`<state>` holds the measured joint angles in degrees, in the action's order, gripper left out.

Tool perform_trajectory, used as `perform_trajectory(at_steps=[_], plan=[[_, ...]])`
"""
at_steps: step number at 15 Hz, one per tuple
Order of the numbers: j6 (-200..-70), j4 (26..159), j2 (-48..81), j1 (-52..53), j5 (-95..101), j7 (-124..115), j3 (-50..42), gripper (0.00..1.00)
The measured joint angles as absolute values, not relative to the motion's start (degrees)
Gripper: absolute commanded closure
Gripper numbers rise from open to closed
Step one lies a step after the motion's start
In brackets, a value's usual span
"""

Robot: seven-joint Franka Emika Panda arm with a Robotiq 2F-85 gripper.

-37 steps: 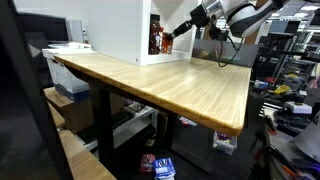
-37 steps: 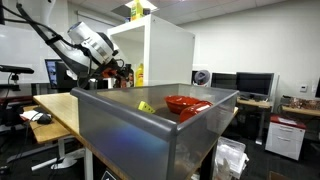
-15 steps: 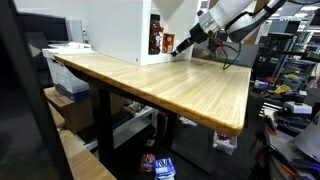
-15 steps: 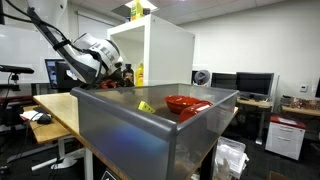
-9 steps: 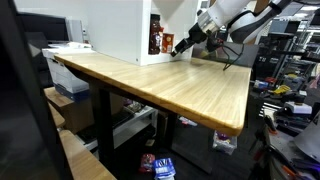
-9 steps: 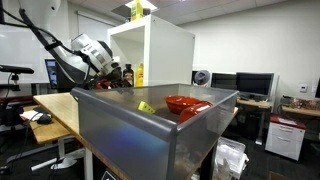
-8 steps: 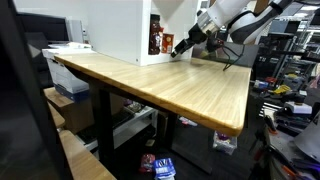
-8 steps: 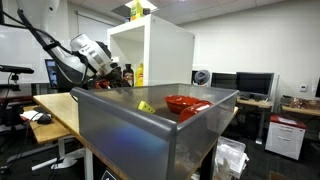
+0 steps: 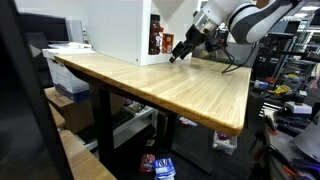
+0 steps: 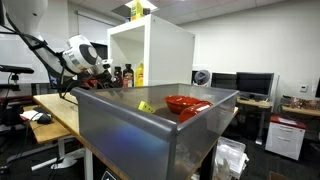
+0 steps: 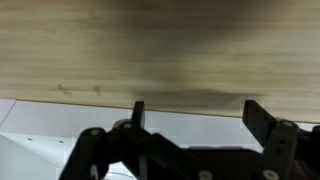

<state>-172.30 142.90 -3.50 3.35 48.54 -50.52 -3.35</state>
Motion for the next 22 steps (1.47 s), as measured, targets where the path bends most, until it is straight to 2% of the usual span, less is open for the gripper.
perform_trajectory(at_steps=[5, 8, 16, 22], plan=[[-163.48, 142.52, -6.47, 12.20, 29.23, -36.81, -5.97, 0.00], [-152.49, 139.22, -10.70, 18.10, 16.91, -26.07, -8.94, 0.00], [-120.62, 123.17, -16.13, 8.92, 8.80, -12.53, -3.04, 0.00], [-108.92, 118.61, -14.57, 6.72, 5.22, -8.85, -1.90, 0.00]])
